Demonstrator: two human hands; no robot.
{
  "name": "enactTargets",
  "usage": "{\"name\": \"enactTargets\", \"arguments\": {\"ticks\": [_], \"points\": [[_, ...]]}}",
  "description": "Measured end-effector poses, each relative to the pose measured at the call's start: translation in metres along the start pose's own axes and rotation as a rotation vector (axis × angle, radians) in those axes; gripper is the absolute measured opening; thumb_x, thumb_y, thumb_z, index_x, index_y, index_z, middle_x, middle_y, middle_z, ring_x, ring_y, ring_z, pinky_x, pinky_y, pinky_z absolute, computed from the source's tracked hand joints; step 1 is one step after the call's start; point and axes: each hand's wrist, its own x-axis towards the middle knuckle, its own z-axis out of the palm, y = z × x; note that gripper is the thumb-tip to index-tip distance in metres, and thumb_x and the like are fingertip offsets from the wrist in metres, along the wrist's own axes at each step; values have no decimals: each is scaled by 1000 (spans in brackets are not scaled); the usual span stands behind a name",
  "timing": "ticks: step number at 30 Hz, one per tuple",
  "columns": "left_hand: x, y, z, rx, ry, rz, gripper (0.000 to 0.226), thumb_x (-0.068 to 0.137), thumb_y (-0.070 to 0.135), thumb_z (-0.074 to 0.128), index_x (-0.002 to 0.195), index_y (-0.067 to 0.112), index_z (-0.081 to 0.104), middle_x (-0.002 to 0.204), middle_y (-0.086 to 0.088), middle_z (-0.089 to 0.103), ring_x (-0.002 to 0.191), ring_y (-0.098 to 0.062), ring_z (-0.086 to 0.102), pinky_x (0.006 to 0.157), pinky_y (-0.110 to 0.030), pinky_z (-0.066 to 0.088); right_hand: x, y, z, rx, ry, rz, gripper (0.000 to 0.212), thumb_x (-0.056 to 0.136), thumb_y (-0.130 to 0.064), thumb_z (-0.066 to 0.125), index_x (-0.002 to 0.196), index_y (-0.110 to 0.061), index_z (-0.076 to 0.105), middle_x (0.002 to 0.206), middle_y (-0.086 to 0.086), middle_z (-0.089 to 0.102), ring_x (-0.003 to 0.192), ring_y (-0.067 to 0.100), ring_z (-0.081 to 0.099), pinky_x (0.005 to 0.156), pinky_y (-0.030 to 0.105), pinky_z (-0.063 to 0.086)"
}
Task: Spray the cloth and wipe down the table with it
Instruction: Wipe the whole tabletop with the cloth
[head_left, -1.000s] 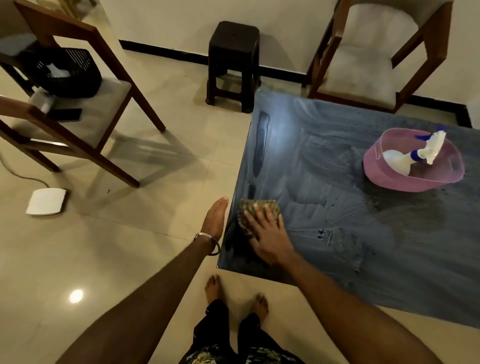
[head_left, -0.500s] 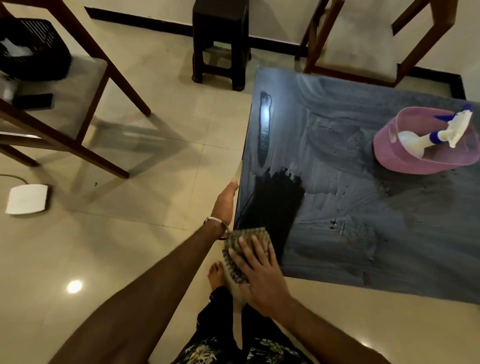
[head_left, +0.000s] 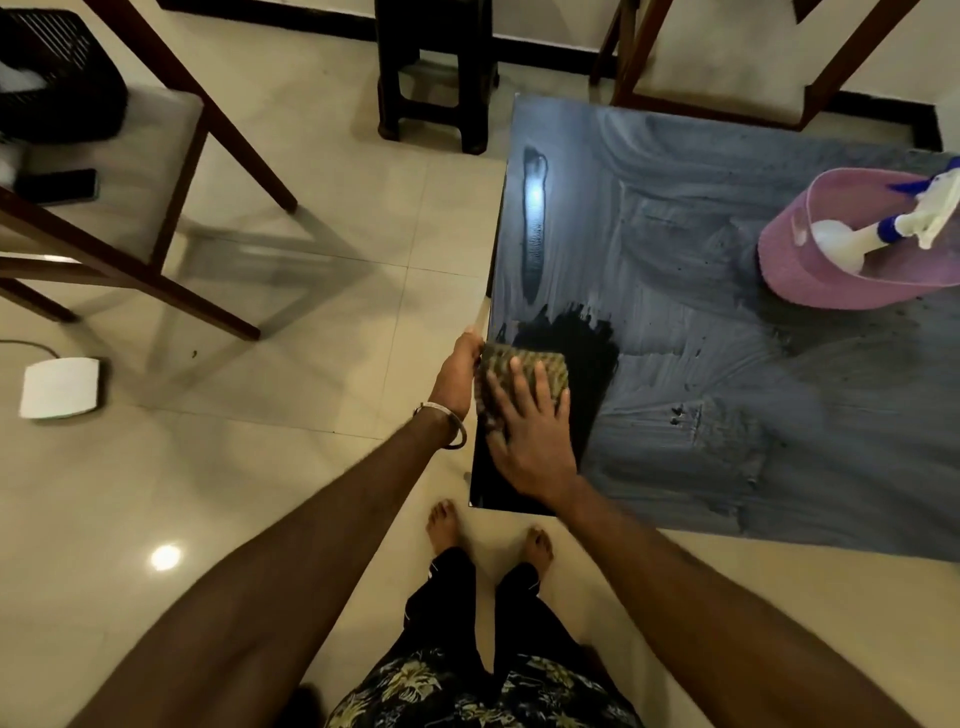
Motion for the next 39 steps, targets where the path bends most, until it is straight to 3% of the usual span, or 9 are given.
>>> {"name": "enactTargets", "arguments": {"ticks": [4,7,10,15,18,21,28,36,39], "points": [[5,-7,-2,26,7,5,35,101,47,27,83,31,52,113,11,52,119,-7,44,99,-22,28,-87,-31,46,30,23,-56,72,93,-51,40,158,-38,11,167,0,6,153,31,0,119,60,1],[8,-14,-6,51,-1,-4,35,100,47,26,91,30,56,120,7,51,122,-10,42,109,-29,25,-113,-36,56,55,-17,-60,73,92,-49,41,158,-38,13,167,-3,6,153,28,4,117,56,3],[8,-14,-5,36,-32,-5,41,96,53,29,112,26,55,131,6,51,127,-9,40,108,-28,25,-90,-25,41,81,-38,-36,71,93,-52,34,158,-39,7,166,-5,-4,153,24,-10,121,55,-2],[9,-2,1,27,-36,15,34,101,42,24,86,32,52,92,20,54,92,6,49,86,-16,32,10,14,-12,50,-24,113,71,94,-52,26,157,-38,-4,165,-1,-16,149,26,-23,120,60,-5],[16,-2,-2,3,-47,-5,40,101,44,26,117,22,55,122,11,55,123,-7,44,103,-20,29,49,25,-38,40,-92,152,71,99,-50,30,157,-37,-7,165,2,-20,149,30,-24,119,62,-7],[19,4,-4,3,-44,-18,59,101,48,22,143,11,39,148,-3,41,140,-15,32,113,-28,20,24,20,-27,9,-92,30,72,98,-50,30,156,-39,-12,164,2,-22,148,31,-26,118,64,-6],[34,16,-3,-53,-43,-14,65,100,51,20,150,10,26,155,-5,31,143,-18,29,115,-29,19,-74,15,21,-38,-163,-357,75,94,-48,40,157,-42,0,167,-5,-7,152,25,-13,117,57,-5],[78,39,5,-186,19,-10,57,102,43,23,142,5,39,145,-7,45,135,-15,41,110,-24,29,123,65,-61,-88,-45,-280,70,92,-51,22,157,-39,1,166,-1,-9,152,26,-15,120,61,-3],[101,50,7,-201,84,18,59,102,42,26,147,5,31,150,-11,38,139,-16,36,115,-25,24,198,77,-91,-75,-37,-209,70,91,-52,24,158,-40,6,167,-3,-7,153,24,-12,120,60,-1]]}}
